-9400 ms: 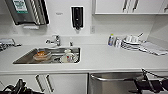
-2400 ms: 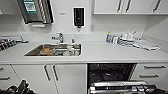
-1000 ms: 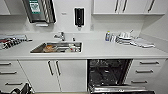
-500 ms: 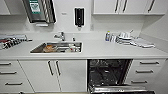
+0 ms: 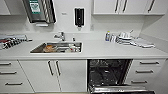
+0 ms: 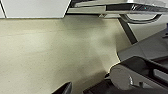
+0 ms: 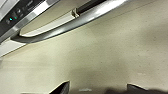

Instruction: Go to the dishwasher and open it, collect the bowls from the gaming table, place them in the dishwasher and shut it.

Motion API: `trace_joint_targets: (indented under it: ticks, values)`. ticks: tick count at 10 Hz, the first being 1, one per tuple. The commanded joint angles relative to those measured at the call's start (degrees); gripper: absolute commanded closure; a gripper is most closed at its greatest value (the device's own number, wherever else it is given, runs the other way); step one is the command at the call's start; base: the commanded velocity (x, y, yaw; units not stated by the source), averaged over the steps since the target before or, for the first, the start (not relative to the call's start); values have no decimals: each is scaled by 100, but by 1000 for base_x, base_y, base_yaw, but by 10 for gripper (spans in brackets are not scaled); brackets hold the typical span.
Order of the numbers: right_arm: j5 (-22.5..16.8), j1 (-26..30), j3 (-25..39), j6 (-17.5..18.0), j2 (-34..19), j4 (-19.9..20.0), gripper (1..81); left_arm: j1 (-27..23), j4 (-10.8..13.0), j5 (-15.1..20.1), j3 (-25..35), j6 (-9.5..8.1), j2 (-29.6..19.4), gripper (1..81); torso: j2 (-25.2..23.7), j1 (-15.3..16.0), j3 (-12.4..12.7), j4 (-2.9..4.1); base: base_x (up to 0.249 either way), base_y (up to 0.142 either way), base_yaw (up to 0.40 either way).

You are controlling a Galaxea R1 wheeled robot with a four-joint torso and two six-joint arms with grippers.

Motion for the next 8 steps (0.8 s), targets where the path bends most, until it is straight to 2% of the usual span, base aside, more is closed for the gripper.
trace_joint_targets:
  ticks: [1,3,5,6,8]
  values:
    - [29,137,409,-551,-364,-136,10,845,354,-1264,-661,8,173,10,0,0,0,0,0,0,0]
    - [21,-171,409,-735,-285,-154,10,1242,327,-1282,-942,-35,357,10,0,0,0,0,-54,0,0]
    - [116,-356,426,-841,-250,-154,10,1383,327,-1282,-1102,-36,445,10,0,0,2,0,0,0,0]
    - [179,-435,418,-841,-232,-154,10,1427,336,-1273,-1102,-36,472,10,573,-369,2,0,0,0,0]
    - [179,-654,391,-850,-153,-162,10,1559,380,-1273,-1207,-27,621,10,672,-437,2,0,0,0,0]
